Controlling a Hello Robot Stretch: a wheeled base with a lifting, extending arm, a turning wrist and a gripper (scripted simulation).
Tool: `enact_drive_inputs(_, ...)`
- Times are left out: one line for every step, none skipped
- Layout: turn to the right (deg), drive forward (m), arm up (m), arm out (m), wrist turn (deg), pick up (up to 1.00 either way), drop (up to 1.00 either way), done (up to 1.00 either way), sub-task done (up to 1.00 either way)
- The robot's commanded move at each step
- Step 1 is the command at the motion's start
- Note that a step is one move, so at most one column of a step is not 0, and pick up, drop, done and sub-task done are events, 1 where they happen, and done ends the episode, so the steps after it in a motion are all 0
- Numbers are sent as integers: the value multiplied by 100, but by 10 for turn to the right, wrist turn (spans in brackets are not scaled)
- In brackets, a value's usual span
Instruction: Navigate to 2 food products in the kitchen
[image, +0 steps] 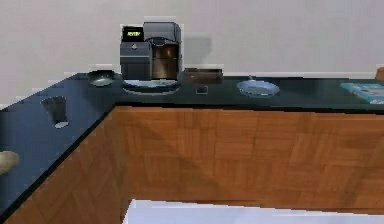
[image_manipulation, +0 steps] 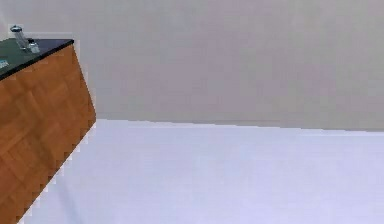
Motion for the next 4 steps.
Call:
enact_drive_inputs(450,0,0,0,0,0,0,0,0)
enact_drive_inputs(150,0,0,0,0,0,0,0,0)
enact_drive_inputs(0,100,0,0,0,0,0,0,0)
enact_drive_inputs(90,0,0,0,0,0,0,0,0)
